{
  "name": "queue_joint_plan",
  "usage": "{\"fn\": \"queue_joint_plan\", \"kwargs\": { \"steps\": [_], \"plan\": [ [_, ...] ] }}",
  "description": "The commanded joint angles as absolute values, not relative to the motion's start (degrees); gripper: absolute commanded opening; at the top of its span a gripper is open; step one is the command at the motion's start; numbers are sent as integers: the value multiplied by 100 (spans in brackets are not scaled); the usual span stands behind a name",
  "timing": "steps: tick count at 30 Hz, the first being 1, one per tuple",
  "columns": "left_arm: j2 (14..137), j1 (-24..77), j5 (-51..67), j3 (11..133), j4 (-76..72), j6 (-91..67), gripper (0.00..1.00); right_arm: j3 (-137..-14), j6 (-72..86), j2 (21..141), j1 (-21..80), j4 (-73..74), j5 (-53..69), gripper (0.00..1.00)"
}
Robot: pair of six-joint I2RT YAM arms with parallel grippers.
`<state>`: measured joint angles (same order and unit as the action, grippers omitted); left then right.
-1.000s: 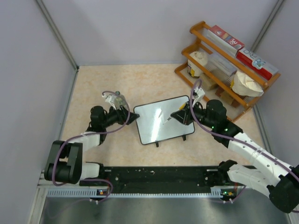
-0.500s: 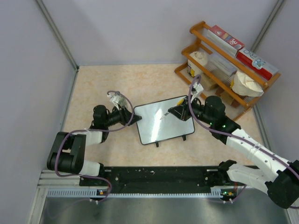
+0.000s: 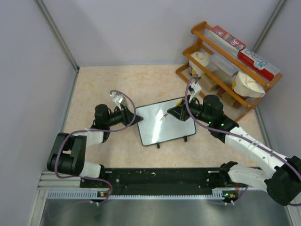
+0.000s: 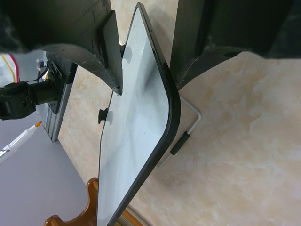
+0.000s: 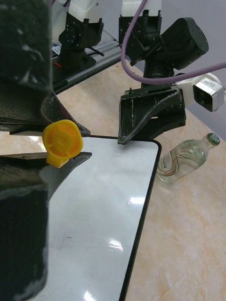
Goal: Write a sentence on the whiteboard
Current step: Hold the whiteboard at the center of the board.
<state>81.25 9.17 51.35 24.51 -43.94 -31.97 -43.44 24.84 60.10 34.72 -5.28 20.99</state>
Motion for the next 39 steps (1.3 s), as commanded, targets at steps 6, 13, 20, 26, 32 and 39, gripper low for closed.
{"fn": "queue_joint_plan", "kwargs": {
  "steps": [6, 13, 20, 26, 32, 39],
  "plan": [
    [8051, 932, 5221, 2672, -4245, -2927, 36, -4816, 2400, 6425, 3630, -1362, 2101, 0],
    [7911, 932, 5203, 2549, -4210, -2927, 31, -4922, 2206, 6644, 3858, -1678, 1671, 0],
    [7866, 940, 5238, 2443, -4333, -2997, 10, -5054, 1934, 7013, 4210, -1863, 1240, 0],
    [7928, 949, 5177, 2452, -4272, -3006, 0, -5036, 1618, 7119, 4587, -2100, 678, 0],
    [7936, 949, 5063, 2496, -4043, -2857, 0, -4852, 1398, 7084, 4772, -2408, 18, 0],
    [7954, 949, 5027, 2505, -3981, -2795, 0, -4764, 1195, 7163, 4931, -2549, -465, 0]
  ]
}}
